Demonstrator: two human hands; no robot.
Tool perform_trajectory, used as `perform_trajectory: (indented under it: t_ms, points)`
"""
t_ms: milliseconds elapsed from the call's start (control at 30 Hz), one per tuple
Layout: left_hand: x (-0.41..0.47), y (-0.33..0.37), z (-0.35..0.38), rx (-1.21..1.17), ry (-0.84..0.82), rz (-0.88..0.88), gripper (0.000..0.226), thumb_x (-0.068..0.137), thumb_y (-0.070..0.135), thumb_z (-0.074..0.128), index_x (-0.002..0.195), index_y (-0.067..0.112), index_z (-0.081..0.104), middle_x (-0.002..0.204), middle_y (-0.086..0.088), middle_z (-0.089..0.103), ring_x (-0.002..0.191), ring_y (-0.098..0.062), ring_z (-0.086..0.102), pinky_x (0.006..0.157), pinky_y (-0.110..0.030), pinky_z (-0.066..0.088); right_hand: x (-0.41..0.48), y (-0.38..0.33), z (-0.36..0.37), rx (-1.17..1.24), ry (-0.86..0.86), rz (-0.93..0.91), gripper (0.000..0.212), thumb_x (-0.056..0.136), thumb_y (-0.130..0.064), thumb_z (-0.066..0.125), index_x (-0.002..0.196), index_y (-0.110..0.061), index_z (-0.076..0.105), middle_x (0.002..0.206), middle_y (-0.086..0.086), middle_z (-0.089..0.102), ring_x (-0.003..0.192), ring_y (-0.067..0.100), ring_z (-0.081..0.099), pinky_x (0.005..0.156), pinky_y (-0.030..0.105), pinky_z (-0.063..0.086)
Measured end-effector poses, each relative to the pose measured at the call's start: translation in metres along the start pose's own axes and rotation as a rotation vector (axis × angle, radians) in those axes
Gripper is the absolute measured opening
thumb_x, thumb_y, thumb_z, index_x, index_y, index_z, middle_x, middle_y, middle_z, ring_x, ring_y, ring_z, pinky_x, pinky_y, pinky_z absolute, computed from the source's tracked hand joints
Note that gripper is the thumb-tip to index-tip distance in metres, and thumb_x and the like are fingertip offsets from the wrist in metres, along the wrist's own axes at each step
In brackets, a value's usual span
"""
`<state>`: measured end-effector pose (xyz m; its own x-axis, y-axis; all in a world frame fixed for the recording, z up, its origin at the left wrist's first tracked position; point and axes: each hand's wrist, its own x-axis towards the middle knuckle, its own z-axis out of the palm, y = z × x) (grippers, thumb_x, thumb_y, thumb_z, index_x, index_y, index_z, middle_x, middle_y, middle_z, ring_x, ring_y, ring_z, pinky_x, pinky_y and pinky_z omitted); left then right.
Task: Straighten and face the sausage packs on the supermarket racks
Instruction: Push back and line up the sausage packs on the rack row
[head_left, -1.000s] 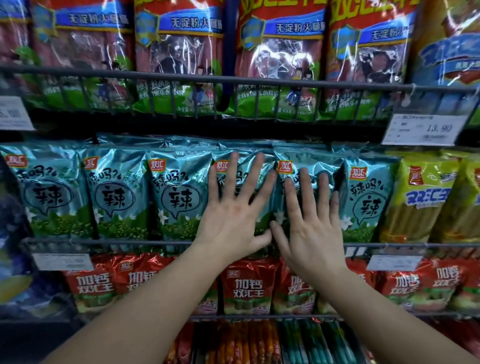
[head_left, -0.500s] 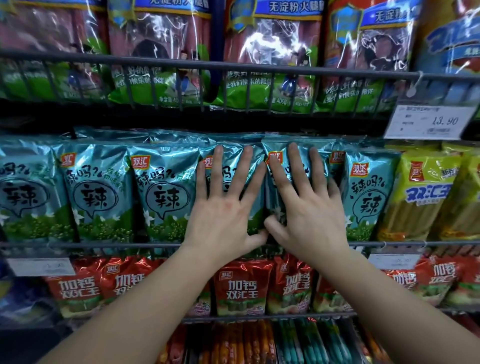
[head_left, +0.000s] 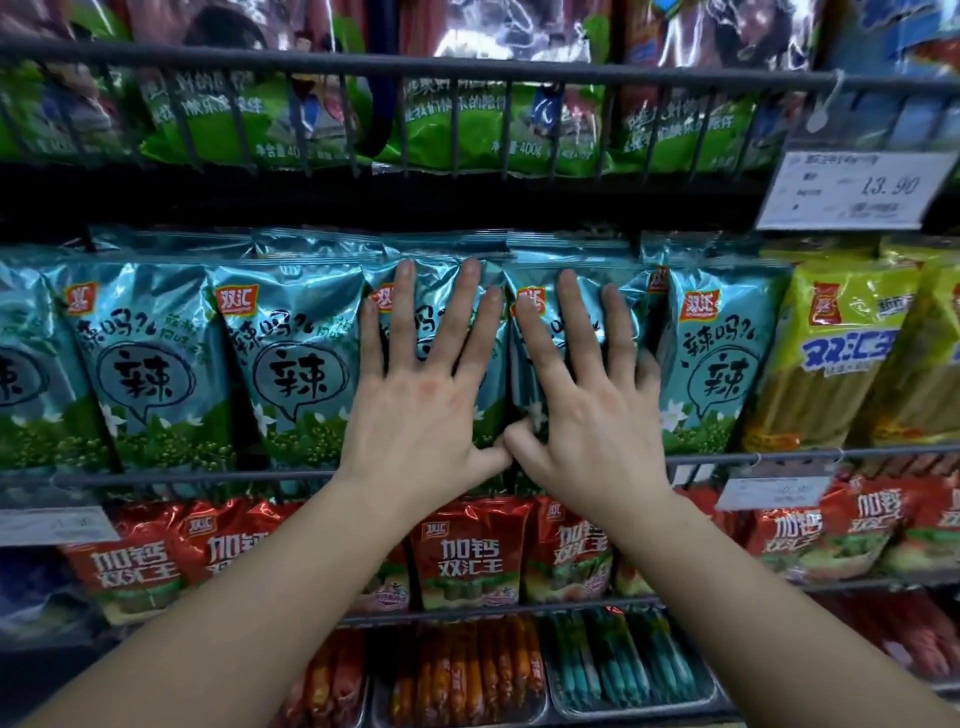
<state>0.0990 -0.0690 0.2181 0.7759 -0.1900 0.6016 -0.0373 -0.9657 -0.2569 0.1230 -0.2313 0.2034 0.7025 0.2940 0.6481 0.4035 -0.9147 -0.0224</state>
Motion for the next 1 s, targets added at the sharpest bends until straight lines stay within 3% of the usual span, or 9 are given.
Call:
perform_trajectory:
  t_ms: [200,333,600,733,867,1000]
  points:
    - [-0.001,0.000,-0.003,0.018,-0.017,0.008,0.113,0.076,0.085,0.031,0.156,0.015,-0.005,0.163,-0.008,-0.016,0.146,-0.045,-0.014,0.115,-0.066,0.009,-0.001,-0.003,-0.004,-0.002,-0.035,-0.004,0.090,0.084,-0.048,0.045,0.157,-0.032,-0.005,0.165,0.003,-0.013,0.151,0.032,-0.015,0.113,0.067,0.018]
    - [-0.002,-0.001,-0.005,0.023,-0.018,0.017,0.112,0.075,0.084,0.033,0.157,0.015,-0.001,0.164,-0.008,-0.010,0.147,-0.044,-0.011,0.115,-0.065,0.011,-0.004,0.000,-0.011,-0.045,-0.045,-0.051,0.089,0.086,-0.048,0.049,0.158,-0.028,0.000,0.166,0.006,-0.007,0.151,0.035,-0.011,0.116,0.065,0.007]
    - [-0.009,0.009,-0.004,-0.003,0.016,-0.013,0.111,0.078,0.068,0.056,0.156,0.010,0.004,0.165,-0.010,-0.005,0.148,-0.043,-0.010,0.114,-0.067,0.013,-0.007,0.019,-0.025,-0.006,-0.108,-0.174,0.090,0.092,-0.053,0.048,0.156,-0.032,-0.012,0.165,0.001,-0.016,0.150,0.032,-0.018,0.119,0.060,0.005]
    - [-0.015,0.017,-0.002,-0.037,0.020,-0.040,0.095,0.086,0.057,0.048,0.156,0.008,0.007,0.164,-0.012,-0.006,0.148,-0.043,-0.011,0.114,-0.068,0.014,-0.006,0.031,-0.033,0.034,-0.174,-0.262,0.090,0.091,-0.045,0.051,0.157,-0.031,-0.008,0.165,0.002,-0.017,0.149,0.031,-0.021,0.120,0.057,-0.001]
    - [-0.017,0.027,-0.003,-0.070,0.014,-0.064,0.092,0.082,0.056,0.035,0.155,0.005,0.011,0.164,-0.015,0.000,0.149,-0.041,-0.006,0.115,-0.067,0.011,-0.007,0.044,-0.041,0.093,-0.156,-0.330,0.081,0.088,-0.031,0.056,0.158,-0.027,0.014,0.166,0.004,0.000,0.152,0.031,-0.009,0.122,0.054,0.005]
    - [-0.017,0.043,-0.010,-0.150,0.092,-0.038,0.089,0.081,0.051,0.035,0.153,0.002,0.020,0.160,-0.020,0.016,0.149,-0.039,0.007,0.114,-0.067,0.012,-0.012,0.053,-0.049,0.175,-0.047,-0.336,0.069,0.084,-0.022,0.060,0.150,-0.017,0.039,0.157,0.013,0.034,0.145,0.033,0.029,0.114,0.051,0.031]
